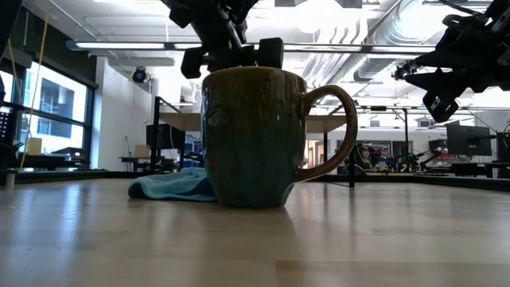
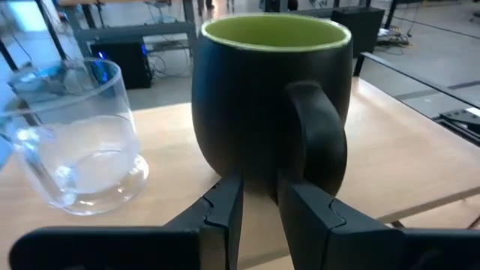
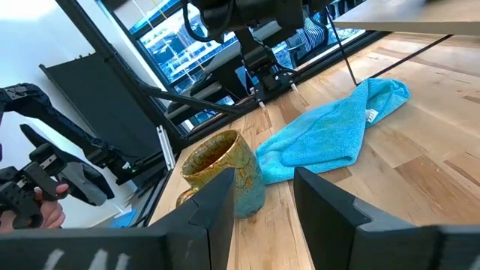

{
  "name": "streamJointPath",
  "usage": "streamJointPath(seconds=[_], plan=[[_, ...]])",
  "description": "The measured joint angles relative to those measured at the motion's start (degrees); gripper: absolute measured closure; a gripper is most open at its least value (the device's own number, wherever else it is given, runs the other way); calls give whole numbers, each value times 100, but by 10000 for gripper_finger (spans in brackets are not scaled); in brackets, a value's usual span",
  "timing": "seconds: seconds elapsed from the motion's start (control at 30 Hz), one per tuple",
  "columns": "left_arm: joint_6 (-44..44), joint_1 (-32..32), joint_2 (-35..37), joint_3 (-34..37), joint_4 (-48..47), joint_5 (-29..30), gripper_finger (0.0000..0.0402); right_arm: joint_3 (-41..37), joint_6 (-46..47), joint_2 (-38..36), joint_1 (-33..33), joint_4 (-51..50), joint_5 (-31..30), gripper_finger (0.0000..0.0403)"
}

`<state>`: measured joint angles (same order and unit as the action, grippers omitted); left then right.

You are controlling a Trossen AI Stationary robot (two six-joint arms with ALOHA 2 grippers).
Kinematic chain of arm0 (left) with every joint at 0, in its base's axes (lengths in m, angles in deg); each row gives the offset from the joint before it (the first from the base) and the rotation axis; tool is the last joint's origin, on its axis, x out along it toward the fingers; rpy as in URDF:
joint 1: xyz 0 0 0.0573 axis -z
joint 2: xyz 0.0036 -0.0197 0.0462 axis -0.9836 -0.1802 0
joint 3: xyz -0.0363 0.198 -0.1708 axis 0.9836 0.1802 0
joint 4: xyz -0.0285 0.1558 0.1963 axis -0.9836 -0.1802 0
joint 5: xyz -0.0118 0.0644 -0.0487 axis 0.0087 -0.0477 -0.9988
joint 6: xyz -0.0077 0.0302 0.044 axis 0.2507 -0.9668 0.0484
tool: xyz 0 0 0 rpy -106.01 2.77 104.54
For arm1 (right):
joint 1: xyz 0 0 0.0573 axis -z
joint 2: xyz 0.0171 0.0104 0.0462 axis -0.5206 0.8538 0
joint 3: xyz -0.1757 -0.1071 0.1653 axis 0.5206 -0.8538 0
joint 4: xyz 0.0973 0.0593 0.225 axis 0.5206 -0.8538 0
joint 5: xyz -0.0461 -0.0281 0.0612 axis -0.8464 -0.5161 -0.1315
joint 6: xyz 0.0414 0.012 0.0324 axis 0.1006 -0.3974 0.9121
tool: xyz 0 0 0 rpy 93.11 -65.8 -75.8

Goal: Stack small to large cups/mugs on shelf
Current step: Put the green mug on the shelf

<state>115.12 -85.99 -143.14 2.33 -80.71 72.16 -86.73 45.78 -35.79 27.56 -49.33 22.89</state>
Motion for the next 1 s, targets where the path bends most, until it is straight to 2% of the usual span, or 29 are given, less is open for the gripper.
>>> streamJointPath(seconds=[1.0], plan=[[110,-3,0,-2,186,-289,328,-4,-16,0,2,5,0,275]])
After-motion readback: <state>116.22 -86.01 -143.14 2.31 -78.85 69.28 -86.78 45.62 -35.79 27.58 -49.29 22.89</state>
